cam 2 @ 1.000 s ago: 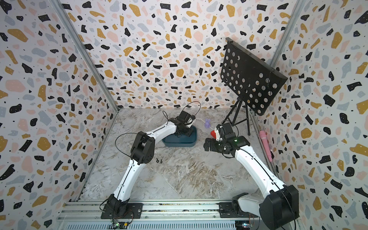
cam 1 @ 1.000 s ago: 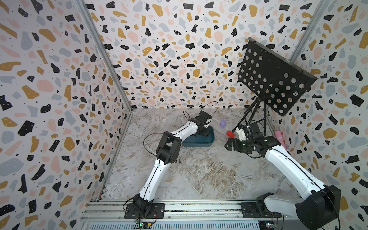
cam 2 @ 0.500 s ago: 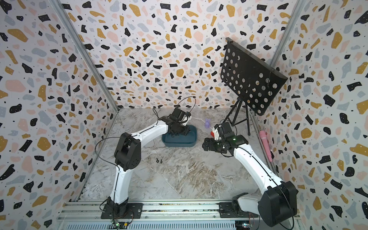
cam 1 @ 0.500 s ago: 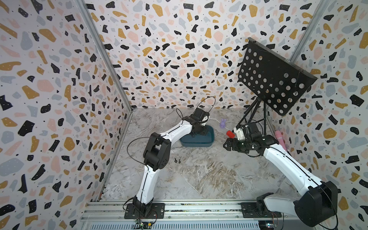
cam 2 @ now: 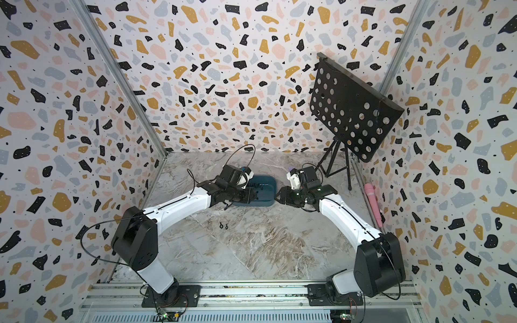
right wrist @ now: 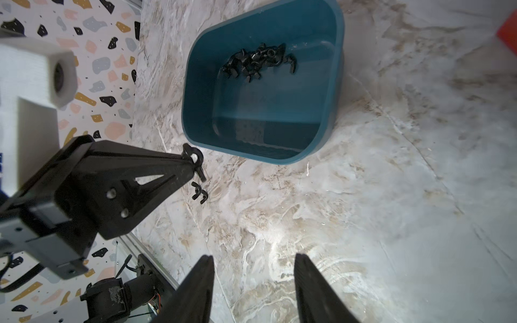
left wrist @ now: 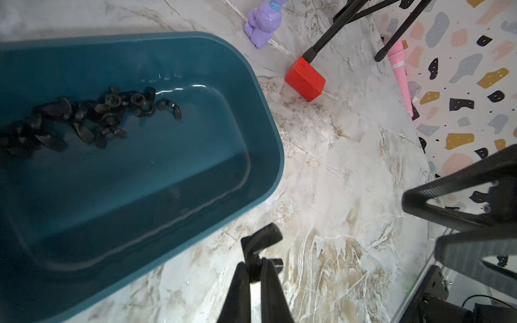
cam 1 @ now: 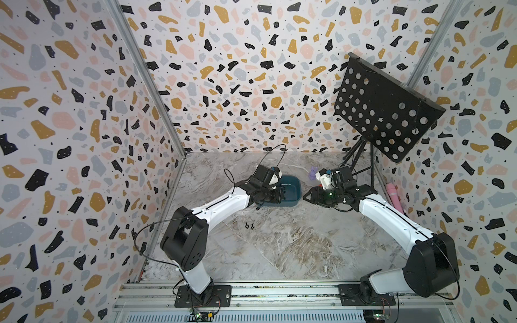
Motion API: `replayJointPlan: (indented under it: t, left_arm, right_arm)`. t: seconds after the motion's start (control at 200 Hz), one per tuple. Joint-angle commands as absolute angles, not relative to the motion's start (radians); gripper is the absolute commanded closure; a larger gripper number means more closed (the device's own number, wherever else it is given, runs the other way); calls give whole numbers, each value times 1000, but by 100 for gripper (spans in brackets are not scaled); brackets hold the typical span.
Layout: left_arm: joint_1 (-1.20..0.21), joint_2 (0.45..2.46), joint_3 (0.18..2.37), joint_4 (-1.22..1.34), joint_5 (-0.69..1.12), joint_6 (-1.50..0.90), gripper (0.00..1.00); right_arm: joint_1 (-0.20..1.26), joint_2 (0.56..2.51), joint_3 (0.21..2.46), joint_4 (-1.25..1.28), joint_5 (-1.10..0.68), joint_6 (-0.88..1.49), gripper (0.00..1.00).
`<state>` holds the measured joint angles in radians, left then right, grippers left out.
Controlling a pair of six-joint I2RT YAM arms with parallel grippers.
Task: Take out the wing nut from the storage box
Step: Pick up the wing nut from the storage box.
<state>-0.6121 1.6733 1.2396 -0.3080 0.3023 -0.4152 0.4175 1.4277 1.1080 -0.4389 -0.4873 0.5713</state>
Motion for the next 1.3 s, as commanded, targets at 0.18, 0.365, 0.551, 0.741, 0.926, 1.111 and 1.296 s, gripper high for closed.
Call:
replayJointPlan:
  t: [0.18,0.365,0.551,0.741,0.926,1.111,1.296]
  left_arm:
    - [-616,1549,1156,-236,380,-457,100]
    - [-617,1527,1141,-237,417,-460,100]
    - [-618,1522,1129,-236,439,-460,100]
    - [-622,1523,1124,-237,447,-463,100]
    - [-624,1528,1132,-235,459,-460,100]
    - [-629,1534,1138,-232,469,-460,100]
    - [-629,1540,1144,-232,471,-457,100]
  right_arm:
    - [498,1494,1202,-375,-527,564,62]
    - [525,1528,1224,-364,-545,559,63]
    - [527,1538,1221,-317,-570,580,63]
    - [531,1559,1233,-300,-595,590,64]
    - [536,1575,1238,-298,-605,590,67]
    - [537,1591,1252,-298,-613,591,73]
    - [539,1597,1251,-291,-627,598,86]
